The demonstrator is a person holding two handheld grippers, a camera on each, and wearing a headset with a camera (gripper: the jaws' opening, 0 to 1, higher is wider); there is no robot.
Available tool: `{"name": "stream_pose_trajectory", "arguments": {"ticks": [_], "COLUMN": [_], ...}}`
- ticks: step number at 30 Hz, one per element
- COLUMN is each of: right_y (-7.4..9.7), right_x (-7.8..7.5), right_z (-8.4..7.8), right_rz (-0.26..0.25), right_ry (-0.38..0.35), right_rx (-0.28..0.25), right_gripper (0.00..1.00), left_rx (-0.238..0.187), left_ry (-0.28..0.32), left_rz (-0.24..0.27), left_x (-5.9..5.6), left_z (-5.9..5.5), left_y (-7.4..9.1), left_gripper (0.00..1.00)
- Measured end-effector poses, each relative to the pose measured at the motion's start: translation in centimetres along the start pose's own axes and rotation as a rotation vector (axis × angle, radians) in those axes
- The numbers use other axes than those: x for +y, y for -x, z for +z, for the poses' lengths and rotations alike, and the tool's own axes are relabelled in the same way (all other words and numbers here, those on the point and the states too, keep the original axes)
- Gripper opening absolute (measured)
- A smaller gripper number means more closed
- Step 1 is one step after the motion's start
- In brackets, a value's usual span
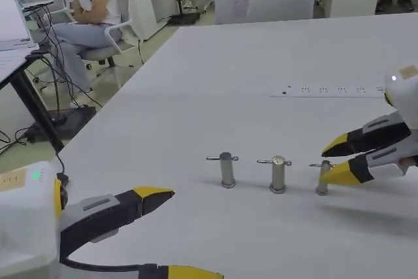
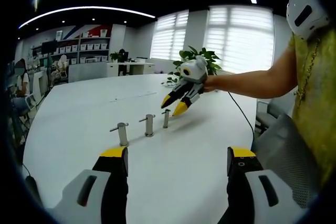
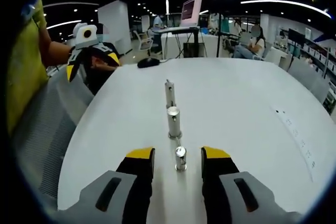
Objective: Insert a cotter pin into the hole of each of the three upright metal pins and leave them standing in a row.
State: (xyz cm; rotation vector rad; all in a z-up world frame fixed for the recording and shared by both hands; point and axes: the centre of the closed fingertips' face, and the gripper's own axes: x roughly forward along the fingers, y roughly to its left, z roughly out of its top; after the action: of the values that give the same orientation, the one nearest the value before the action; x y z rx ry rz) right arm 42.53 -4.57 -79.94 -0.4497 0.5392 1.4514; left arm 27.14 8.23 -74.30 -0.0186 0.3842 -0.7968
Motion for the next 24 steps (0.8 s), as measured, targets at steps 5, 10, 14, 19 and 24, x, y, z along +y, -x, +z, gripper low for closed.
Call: {"name": "stream_pose_trajectory", "arguments": {"ticks": [5, 10, 14, 19, 24], "right_y": [1.2, 2.5, 3.5, 4.6, 5.8], "right_x": [0.0, 0.6, 1.4, 2.4, 3.6], "right_z": [0.5, 1.2, 1.4, 1.6, 2.2], "right_rz": [-0.064, -0.119, -0.154, -0.2, -0.257], "right_ry": [-0.015, -0.028, -0.031, -0.049, -0.067], "right_rx": [-0.029, -0.063, -0.074, -0.092, -0.135], "right_gripper": [0.52, 0.64, 0.67, 0.71, 0.73], "left_rx": [-0.014, -0.031, -0.046, -0.059, -0.065], "left_ry": [0.0, -0.002, -0.012, -0.019, -0.024], "left_rz": [-0.003, -0.004, -0.008, -0.009, -0.006], "left_x": [0.1, 0.2, 0.3, 0.5, 0.8], "left_z": [0.2, 0.4, 0.8, 1.1, 1.3], "left_y": [0.0, 0.2, 0.4, 0.7, 1.0], "left_gripper": [0.78, 0.79, 0.79, 0.81, 0.83]}}
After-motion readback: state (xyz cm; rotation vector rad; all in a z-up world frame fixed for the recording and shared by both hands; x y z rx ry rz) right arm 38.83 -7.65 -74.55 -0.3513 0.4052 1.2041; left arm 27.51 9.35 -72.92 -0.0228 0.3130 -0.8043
